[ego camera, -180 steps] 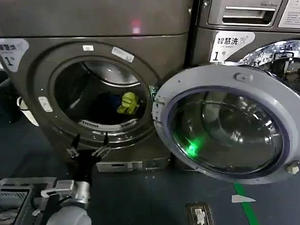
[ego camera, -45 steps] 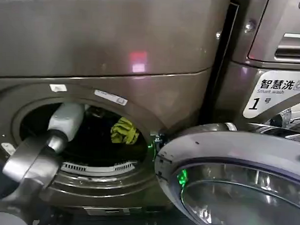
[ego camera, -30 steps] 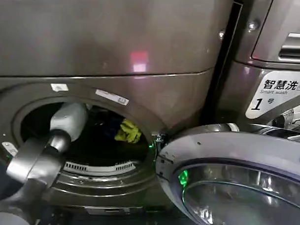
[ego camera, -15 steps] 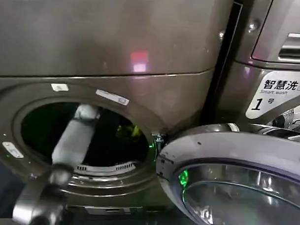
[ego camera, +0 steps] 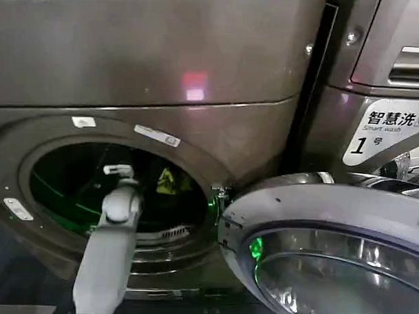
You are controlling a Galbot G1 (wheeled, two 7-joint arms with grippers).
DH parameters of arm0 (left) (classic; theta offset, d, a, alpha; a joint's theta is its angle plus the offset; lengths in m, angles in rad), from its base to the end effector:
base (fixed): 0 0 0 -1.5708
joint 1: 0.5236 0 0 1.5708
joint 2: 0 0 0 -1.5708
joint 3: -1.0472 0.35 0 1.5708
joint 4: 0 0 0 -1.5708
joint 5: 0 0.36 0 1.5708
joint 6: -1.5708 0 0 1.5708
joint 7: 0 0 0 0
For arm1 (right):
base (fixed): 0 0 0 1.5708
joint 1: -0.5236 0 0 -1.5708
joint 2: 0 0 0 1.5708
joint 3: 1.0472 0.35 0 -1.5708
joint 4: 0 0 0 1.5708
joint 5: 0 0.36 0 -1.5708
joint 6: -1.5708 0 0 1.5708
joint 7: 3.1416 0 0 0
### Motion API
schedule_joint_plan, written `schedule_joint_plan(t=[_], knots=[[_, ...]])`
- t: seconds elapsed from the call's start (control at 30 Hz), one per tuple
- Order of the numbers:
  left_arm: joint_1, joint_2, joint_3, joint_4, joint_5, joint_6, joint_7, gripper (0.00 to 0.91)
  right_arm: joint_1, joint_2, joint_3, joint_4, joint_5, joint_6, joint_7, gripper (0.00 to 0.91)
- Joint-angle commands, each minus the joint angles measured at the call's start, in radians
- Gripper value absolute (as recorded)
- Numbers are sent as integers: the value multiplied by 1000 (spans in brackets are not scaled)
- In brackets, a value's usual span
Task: Grasp the clothes from the dryer.
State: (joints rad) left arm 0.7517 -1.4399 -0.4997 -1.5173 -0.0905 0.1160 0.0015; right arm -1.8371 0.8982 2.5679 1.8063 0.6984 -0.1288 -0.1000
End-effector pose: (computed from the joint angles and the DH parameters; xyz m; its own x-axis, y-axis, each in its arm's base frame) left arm 0.4507 0.0397 -0.2466 -0.9923 0.0133 -0.1230 0.0078 0.9990 0.0444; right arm -0.1223 -0.4094 0.1036 -0.3116 0.6070 -0.7311 0.9444 0.2828 -0.1677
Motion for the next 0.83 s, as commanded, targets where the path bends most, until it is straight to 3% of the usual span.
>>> schedule_joint_plan(t=[0.03, 0.83], knots=[[103, -24, -34, -125, -4, 10, -68, 0, -8, 1, 19, -5, 13, 8, 7, 907], [35, 12, -20, -21, -25, 11, -38, 0, -17, -6, 47, -9, 3, -11, -3, 907]])
